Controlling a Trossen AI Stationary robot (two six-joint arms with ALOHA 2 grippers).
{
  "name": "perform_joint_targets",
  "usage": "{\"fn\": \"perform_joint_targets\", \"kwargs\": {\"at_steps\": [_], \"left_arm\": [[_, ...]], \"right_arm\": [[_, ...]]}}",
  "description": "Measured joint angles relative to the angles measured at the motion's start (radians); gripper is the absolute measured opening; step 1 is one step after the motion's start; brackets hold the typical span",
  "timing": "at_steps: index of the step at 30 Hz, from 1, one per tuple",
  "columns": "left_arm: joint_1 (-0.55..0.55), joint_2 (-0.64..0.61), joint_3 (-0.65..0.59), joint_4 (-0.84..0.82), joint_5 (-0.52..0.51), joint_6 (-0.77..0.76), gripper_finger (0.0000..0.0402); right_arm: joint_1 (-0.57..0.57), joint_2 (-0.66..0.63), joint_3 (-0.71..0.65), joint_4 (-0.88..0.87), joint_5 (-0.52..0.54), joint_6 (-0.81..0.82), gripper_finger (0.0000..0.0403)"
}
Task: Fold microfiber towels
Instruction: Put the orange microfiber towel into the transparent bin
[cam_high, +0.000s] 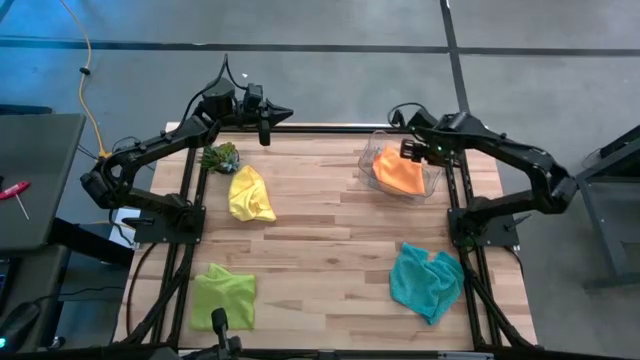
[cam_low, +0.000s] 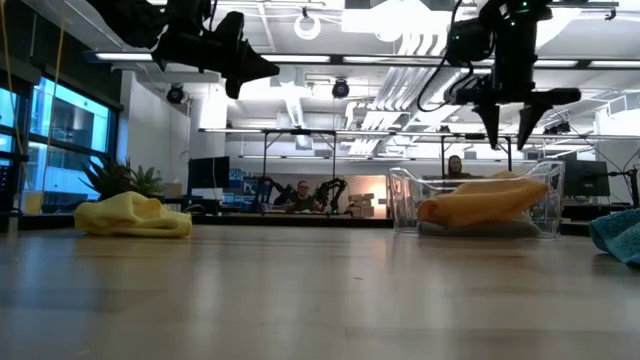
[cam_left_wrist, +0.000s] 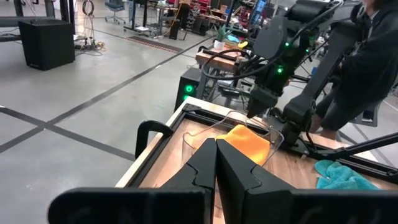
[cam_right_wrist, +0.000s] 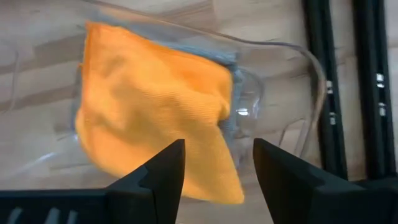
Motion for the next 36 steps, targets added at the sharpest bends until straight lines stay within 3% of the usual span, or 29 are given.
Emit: {"fn": "perform_joint_targets", "kwargs": {"at_steps": [15,20,25,36], "left_arm": [[0.000,0.000,0.000,0.000,0.000,-0.062,0.0000],[0.000,0.000,0.000,0.000,-0.009,-0.072,0.0000],[0.000,0.000,0.000,0.000,-0.011,-0.115,0.0000],[0.000,0.000,0.000,0.000,-0.079,-0.132,0.0000]], "right_arm": [[-0.143,-0.061,-0.240,0.241,-0.131,-0.120,0.0179],[-0.169,-0.061,-0.310,0.426,-0.184,-0.122,0.0179],[-0.162,-0.061,-0.356,0.526,-0.267,-0.119,0.0179],[-0.046,-0.061,-0.357,0.663,-0.274,-0.095,0.0179]]}}
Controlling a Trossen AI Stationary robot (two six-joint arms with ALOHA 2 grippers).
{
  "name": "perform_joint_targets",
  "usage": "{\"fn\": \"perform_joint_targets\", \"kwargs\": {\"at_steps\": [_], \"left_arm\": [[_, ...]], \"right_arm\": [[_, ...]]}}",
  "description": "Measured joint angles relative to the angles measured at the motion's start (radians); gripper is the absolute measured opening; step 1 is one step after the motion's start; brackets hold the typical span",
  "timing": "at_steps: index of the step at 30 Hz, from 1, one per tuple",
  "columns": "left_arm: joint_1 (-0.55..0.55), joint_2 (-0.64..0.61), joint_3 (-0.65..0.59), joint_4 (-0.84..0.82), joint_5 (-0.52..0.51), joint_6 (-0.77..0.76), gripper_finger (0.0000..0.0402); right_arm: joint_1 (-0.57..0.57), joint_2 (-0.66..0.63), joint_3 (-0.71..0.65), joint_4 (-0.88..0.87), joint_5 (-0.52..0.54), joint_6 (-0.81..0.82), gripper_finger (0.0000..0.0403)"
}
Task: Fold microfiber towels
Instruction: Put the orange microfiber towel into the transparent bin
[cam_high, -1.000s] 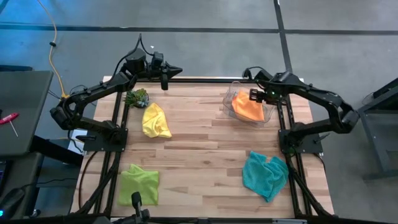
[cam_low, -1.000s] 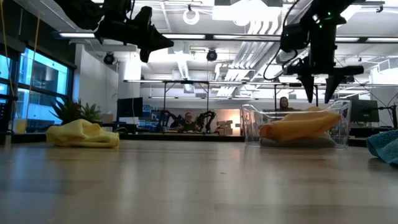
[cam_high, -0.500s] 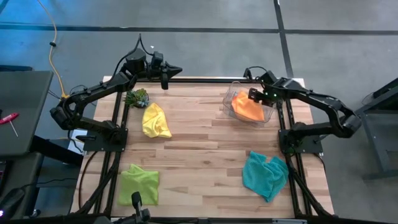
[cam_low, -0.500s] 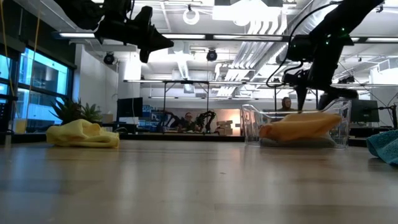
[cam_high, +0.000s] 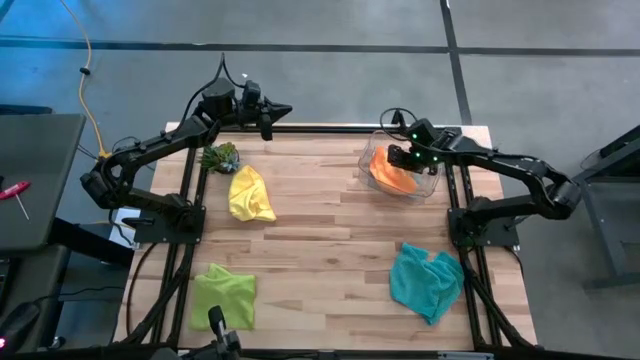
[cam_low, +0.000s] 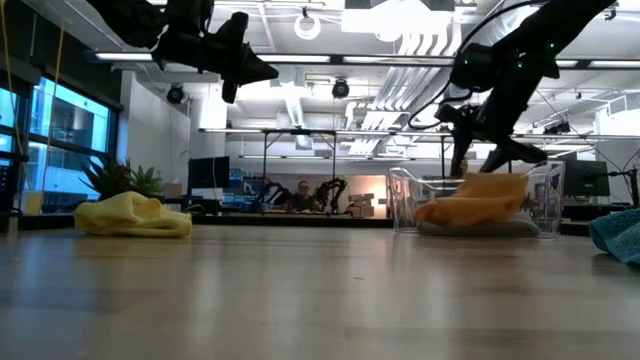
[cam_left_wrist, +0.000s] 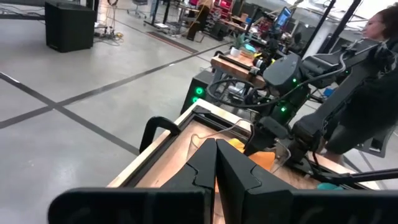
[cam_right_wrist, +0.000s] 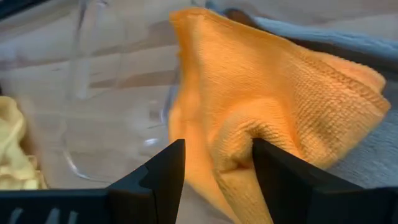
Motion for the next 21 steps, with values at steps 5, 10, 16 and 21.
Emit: {"fn": "perform_joint_targets", "kwargs": {"at_steps": [5,10,16,21], "left_arm": [[0.000,0.000,0.000,0.000,0.000,0.000,0.0000],[0.000,0.000,0.000,0.000,0.000,0.000,0.0000],[0.000,0.000,0.000,0.000,0.008,0.000,0.0000],[0.000,0.000,0.000,0.000,0.008,0.001,0.0000]], "right_arm": [[-0.011,0.000,0.000,-0.076,0.073,-0.001,0.0179],[-0.063,0.000,0.000,-0.102,0.136,0.018,0.0179],[-0.106,-0.015,0.000,-0.126,0.142,0.017,0.0179],[-0.134,-0.075,0.000,-0.218,0.097,-0.007,0.0179]]}}
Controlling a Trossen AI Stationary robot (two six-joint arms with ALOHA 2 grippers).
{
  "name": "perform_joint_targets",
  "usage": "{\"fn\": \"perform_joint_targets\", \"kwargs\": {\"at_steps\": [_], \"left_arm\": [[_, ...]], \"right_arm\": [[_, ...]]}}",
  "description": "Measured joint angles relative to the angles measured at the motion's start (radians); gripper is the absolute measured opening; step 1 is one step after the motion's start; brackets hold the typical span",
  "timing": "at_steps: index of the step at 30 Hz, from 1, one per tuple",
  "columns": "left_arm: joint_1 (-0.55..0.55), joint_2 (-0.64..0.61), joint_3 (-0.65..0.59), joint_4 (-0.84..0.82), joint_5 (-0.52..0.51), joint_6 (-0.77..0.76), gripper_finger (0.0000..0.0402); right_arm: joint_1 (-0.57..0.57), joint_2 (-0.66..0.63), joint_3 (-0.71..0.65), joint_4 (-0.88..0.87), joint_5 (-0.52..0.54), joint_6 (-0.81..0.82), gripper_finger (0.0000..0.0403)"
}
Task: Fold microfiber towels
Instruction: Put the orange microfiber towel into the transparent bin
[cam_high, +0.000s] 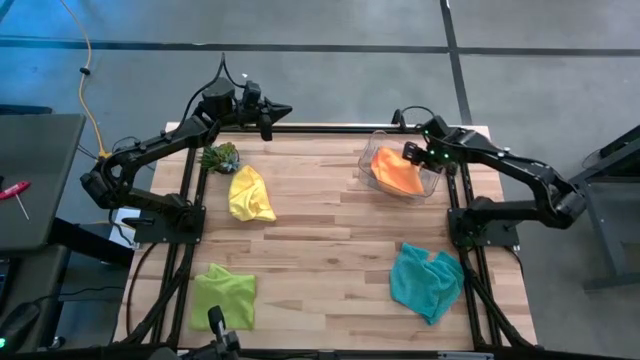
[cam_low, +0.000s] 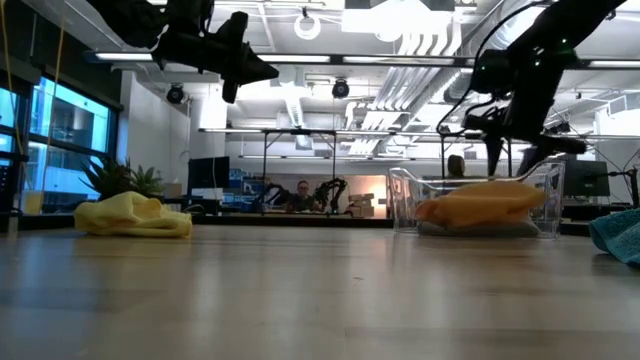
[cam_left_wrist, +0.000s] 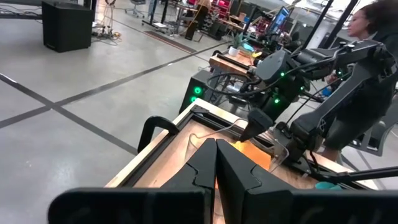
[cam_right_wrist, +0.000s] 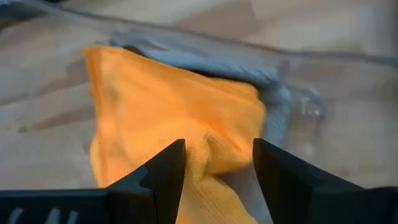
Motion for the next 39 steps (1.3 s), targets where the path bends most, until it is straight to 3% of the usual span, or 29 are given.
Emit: {"fn": "perform_joint_targets", "kwargs": {"at_steps": [5,14,19,21,25,30,39], "left_arm": [[0.000,0.000,0.000,0.000,0.000,0.039,0.0000],[0.000,0.000,0.000,0.000,0.001,0.053,0.0000],[0.000,0.000,0.000,0.000,0.001,0.053,0.0000],[0.000,0.000,0.000,0.000,0.002,0.054,0.0000],[0.000,0.000,0.000,0.000,0.002,0.079,0.0000],[0.000,0.000,0.000,0.000,0.002,0.079,0.0000],[0.000,0.000,0.000,0.000,0.028,0.076,0.0000]], "right_arm": [[-0.008,-0.041,0.000,-0.067,0.024,0.049,0.0179],[-0.006,-0.054,0.000,0.004,0.004,0.100,0.0179],[-0.006,-0.112,0.029,0.041,0.046,0.104,0.0179],[-0.006,-0.115,0.041,0.046,0.009,0.097,0.0179],[-0.005,-0.096,0.042,-0.012,-0.140,0.039,0.0179],[-0.005,-0.041,0.042,-0.173,-0.128,-0.001,0.0179],[-0.006,0.070,0.057,-0.207,-0.136,-0.088,0.0179]]}}
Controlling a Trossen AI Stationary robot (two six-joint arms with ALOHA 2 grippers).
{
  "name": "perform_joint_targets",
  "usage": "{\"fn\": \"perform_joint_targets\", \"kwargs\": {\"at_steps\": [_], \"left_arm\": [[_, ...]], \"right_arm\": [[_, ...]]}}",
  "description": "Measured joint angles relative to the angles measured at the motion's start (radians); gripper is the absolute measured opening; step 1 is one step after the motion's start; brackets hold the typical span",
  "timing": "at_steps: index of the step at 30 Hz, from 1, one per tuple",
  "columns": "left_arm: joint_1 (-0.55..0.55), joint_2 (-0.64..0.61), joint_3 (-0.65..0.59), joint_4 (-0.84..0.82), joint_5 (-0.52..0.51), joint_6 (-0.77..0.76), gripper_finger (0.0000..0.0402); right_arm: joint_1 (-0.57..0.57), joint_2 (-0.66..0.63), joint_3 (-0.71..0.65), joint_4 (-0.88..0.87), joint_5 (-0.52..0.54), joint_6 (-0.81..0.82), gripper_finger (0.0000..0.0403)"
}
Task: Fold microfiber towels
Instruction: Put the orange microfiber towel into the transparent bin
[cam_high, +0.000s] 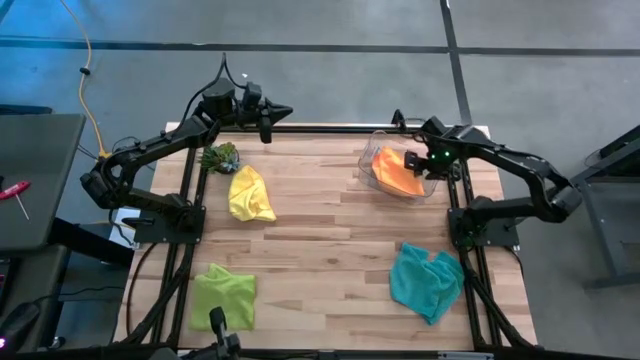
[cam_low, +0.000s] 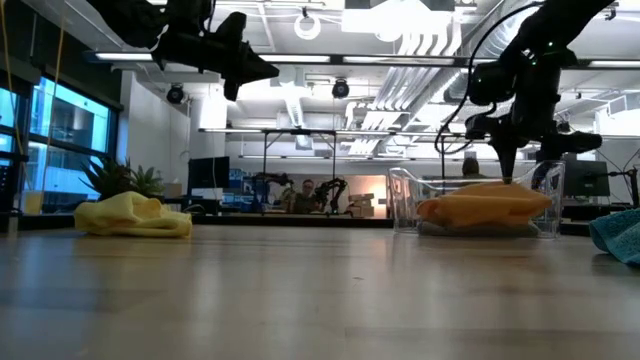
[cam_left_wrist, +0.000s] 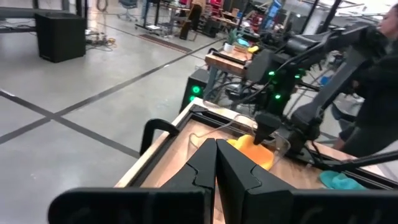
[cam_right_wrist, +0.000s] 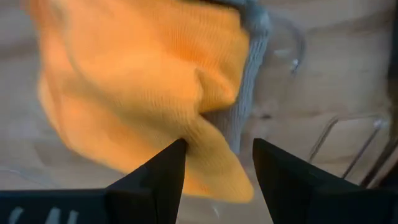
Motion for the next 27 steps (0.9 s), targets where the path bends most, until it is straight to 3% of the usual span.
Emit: {"fn": "perform_joint_targets", "kwargs": {"at_steps": [11,14,19,27], "left_arm": [[0.000,0.000,0.000,0.000,0.036,0.000,0.0000],[0.000,0.000,0.000,-0.001,0.036,0.001,0.0000],[0.000,0.000,0.000,-0.002,0.036,0.003,0.0000],[0.000,0.000,0.000,-0.003,0.036,0.029,0.0000]], "right_arm": [[0.000,0.087,0.000,0.008,-0.087,-0.077,0.0171],[0.017,0.086,0.000,0.006,-0.093,-0.067,0.0134],[0.077,0.086,0.000,0.010,-0.155,-0.036,0.0020],[0.164,0.086,0.000,0.018,-0.174,0.068,0.0024]]}}
